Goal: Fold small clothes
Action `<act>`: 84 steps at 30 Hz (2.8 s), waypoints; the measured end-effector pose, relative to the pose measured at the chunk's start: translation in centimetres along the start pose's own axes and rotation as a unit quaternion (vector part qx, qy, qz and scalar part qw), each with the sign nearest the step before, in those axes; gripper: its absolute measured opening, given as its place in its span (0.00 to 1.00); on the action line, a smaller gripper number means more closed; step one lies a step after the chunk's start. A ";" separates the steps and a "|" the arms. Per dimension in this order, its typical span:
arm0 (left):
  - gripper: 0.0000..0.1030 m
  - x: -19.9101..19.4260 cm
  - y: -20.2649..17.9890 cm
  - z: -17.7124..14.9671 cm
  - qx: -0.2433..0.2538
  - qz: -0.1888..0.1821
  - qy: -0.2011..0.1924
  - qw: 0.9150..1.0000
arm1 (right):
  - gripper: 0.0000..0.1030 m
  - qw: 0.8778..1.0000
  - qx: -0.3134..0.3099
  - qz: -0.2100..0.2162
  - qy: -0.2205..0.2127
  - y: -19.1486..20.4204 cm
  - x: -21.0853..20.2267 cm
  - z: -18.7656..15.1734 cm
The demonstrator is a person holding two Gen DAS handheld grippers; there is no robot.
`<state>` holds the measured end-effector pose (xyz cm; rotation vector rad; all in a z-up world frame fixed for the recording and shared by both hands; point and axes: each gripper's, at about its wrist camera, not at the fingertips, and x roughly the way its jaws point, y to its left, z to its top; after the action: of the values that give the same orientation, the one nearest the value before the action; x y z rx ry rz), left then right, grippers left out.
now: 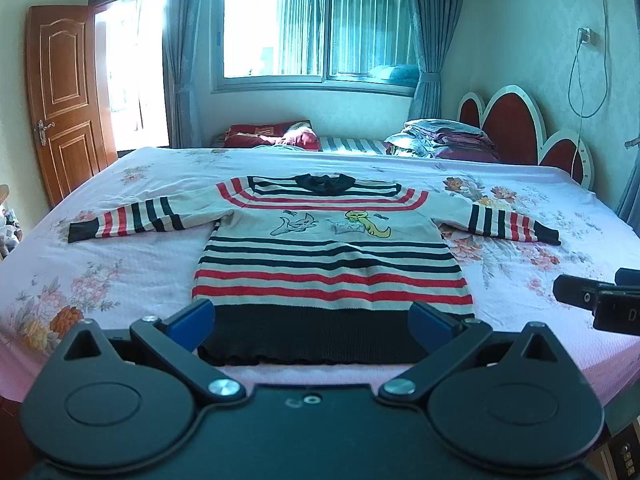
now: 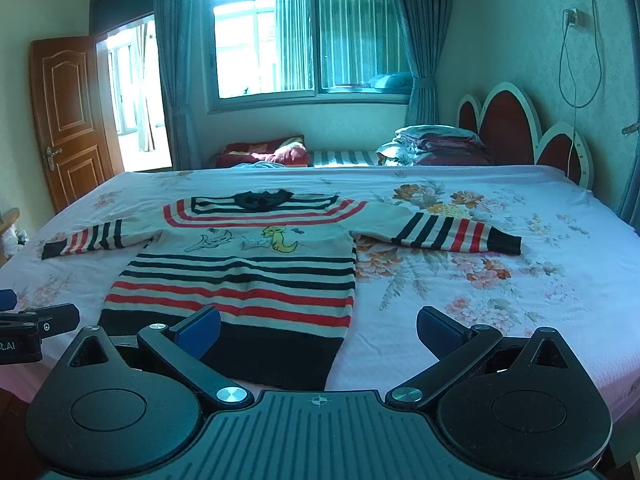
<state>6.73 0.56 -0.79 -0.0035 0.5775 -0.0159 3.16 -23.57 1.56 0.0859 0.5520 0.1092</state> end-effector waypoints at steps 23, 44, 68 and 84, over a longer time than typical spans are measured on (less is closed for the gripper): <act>1.00 14.3 3.2 7.3 -0.011 -0.049 -0.004 0.999 | 1.00 0.993 0.086 -0.085 -0.011 -3.4 13.2 6.3; 1.00 32.1 -6.1 12.8 -0.012 -0.048 0.055 0.997 | 0.60 0.963 0.219 -0.155 0.012 -24.7 28.5 8.9; 1.00 40.3 -10.1 15.1 0.027 -0.024 0.104 0.994 | 0.07 0.943 0.275 -0.181 0.052 -35.4 37.2 6.3; 1.00 40.8 3.4 13.6 -0.038 -0.019 0.126 0.991 | 0.06 0.987 0.150 -0.017 0.049 -15.3 42.3 13.3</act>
<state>48.39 3.31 -11.73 -0.0887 0.8301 -0.0323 47.16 -34.09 -10.79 0.3660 0.6661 -0.0032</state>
